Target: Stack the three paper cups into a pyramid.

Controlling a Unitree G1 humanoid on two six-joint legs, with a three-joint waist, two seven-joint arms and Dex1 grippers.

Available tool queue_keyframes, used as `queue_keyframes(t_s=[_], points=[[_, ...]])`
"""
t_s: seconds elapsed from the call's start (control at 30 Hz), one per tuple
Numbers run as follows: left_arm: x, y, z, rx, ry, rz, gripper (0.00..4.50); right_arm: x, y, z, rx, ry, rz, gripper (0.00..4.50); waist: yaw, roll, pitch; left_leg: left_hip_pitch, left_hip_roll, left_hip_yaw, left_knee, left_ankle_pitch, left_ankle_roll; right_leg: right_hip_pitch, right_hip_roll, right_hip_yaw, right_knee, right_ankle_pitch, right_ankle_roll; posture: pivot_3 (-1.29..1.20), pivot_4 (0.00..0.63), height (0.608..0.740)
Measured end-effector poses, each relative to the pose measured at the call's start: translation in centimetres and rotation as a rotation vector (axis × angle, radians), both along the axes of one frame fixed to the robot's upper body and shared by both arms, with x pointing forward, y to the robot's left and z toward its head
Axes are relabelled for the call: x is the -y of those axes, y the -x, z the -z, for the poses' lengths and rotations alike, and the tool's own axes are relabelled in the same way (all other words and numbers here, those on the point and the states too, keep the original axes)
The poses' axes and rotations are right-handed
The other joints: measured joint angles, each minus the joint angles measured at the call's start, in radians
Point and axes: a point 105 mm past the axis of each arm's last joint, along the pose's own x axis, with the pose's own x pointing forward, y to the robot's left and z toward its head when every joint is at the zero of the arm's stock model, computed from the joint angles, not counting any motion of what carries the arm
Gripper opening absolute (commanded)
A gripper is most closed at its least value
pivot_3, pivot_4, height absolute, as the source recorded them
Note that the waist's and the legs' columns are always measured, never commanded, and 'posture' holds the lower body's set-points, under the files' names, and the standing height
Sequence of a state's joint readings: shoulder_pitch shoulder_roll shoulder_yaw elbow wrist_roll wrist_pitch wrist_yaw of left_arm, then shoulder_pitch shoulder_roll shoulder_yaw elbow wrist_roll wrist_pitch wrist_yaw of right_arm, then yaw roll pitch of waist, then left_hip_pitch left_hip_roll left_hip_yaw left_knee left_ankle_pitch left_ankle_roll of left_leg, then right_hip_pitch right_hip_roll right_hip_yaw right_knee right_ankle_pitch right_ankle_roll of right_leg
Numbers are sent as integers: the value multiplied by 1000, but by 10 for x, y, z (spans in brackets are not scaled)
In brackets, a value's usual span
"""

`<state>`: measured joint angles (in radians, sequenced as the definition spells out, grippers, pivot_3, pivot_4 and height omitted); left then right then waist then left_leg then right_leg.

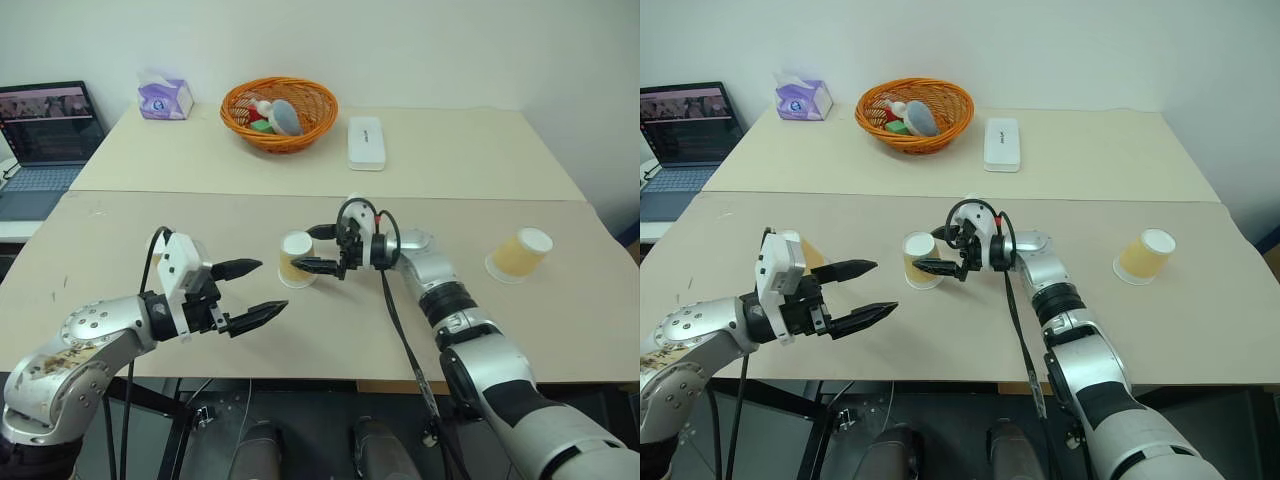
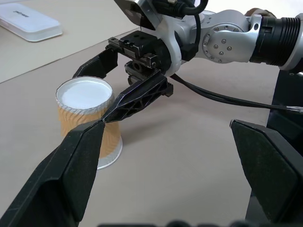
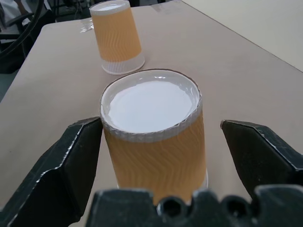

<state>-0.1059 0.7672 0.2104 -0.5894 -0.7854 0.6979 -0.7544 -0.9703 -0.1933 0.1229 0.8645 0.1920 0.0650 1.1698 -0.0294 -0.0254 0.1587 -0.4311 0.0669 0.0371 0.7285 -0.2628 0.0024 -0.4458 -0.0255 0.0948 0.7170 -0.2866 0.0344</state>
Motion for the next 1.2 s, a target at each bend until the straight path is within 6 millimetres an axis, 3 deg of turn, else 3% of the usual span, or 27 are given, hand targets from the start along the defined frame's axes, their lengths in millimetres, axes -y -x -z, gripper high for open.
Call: queue_keyframes(t_s=[0.2,0.43,0.63,0.83,1.07,1.2], points=[[5,-5,1,-16,13,31,4500,46,3,-39,-34,-73,9,4485,7,0,3,-1,0,0,0,0,0,-1,0,0,0,0,0,0,150,675],[10,-15,-1,-20,27,71,4500,101,31,-36,-137,-112,87,4485,13,0,3,-1,-1,0,0,0,0,-1,0,0,0,0,0,0,150,675],[17,-13,3,-43,23,143,4500,151,44,-44,1,-126,377,4485,9,0,4,-1,-1,0,0,0,0,-1,0,1,0,0,0,0,150,675],[39,-1,10,-59,-11,279,4500,210,62,-62,158,-182,737,4485,15,0,4,-1,-1,0,0,0,0,0,0,1,-1,-1,1,0,150,675],[57,-2,1,-14,-7,375,4500,252,89,-46,153,-154,970,4485,13,0,4,1,-1,0,0,0,0,3,0,1,-1,-1,1,0,150,675],[58,-8,-1,-15,0,388,4500,285,100,-58,227,-145,1117,4485,8,0,4,2,-1,0,0,0,0,3,1,1,-1,-1,1,0,150,675]])
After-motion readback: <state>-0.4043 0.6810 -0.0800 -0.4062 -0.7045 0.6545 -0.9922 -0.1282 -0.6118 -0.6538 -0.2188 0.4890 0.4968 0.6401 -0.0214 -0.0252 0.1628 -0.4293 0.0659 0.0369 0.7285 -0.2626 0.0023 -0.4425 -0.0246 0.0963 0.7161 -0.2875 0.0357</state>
